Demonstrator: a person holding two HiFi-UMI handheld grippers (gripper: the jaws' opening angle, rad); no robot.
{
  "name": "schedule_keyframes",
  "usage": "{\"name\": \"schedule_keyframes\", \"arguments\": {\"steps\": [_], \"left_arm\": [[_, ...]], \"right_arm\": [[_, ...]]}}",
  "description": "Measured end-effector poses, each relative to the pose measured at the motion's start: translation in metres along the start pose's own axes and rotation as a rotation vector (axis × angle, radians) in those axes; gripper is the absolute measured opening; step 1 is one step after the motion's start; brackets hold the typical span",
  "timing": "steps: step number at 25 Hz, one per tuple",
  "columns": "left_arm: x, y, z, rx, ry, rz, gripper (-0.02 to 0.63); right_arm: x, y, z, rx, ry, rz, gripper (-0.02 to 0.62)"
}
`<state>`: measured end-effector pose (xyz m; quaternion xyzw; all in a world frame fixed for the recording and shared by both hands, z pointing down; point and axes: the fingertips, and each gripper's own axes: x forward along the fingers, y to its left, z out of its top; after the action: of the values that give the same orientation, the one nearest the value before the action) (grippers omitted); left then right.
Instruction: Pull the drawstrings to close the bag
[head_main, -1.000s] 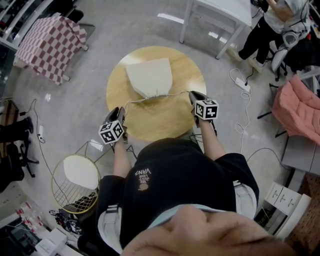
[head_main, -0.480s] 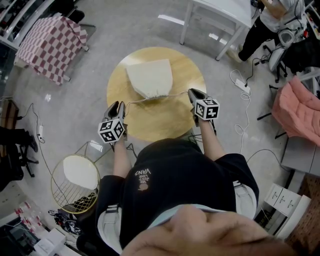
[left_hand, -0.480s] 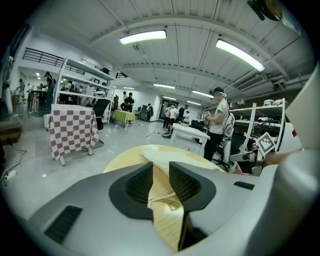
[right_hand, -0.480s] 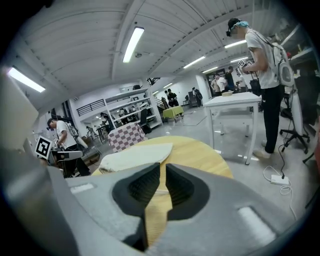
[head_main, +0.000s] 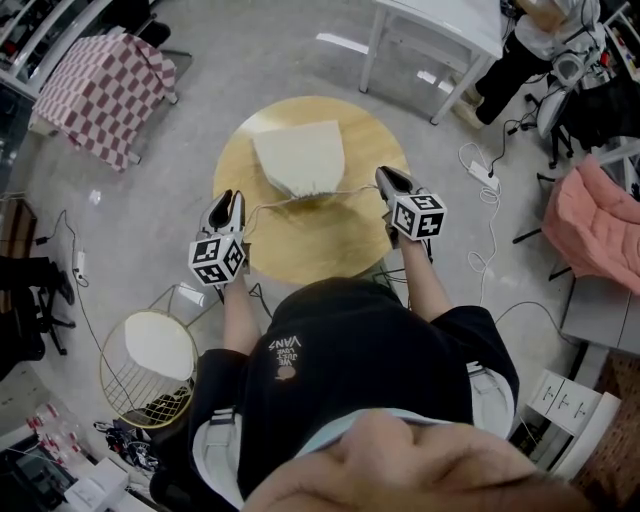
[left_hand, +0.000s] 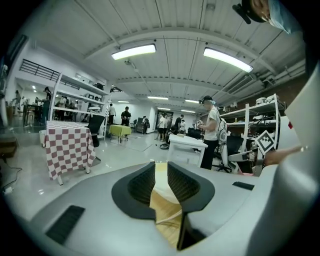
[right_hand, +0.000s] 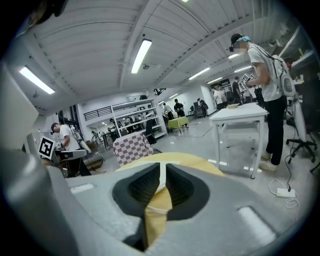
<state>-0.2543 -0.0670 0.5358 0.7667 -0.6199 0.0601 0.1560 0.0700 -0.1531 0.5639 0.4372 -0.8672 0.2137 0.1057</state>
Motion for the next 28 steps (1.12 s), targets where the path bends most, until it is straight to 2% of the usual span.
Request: {"name": "schedule_keyframes", "arguments": {"steps": [5, 10, 17, 18, 21, 28], "left_arm": [[-0.007, -0.014, 0.029, 0.065, -0.062, -0.01, 0.066], [-0.01, -0.033, 0.045, 0.091, -0.107, -0.051, 0.049], [-0.015, -0.041, 0.053, 0.109, -0.138, -0.065, 0.029], [-0.016, -0.042, 0.053, 0.111, -0.139, -0.067, 0.029], [-0.017, -0.048, 0.054, 0.119, -0.14, -0.078, 0.025], [-0.019, -0.062, 0.054, 0.139, -0.149, -0.107, 0.02]], "right_arm": [[-0.006, 0.014, 0.022, -0.033, -0.048, 0.024, 0.032], [-0.007, 0.027, 0.035, -0.056, -0.079, 0.053, 0.028], [-0.011, 0.044, 0.046, -0.075, -0.118, 0.085, 0.025], [-0.012, 0.046, 0.048, -0.08, -0.126, 0.086, 0.0], [-0.017, 0.055, 0.052, -0.09, -0.145, 0.095, -0.002], [-0.025, 0.081, 0.063, -0.117, -0.174, 0.156, -0.002]]}}
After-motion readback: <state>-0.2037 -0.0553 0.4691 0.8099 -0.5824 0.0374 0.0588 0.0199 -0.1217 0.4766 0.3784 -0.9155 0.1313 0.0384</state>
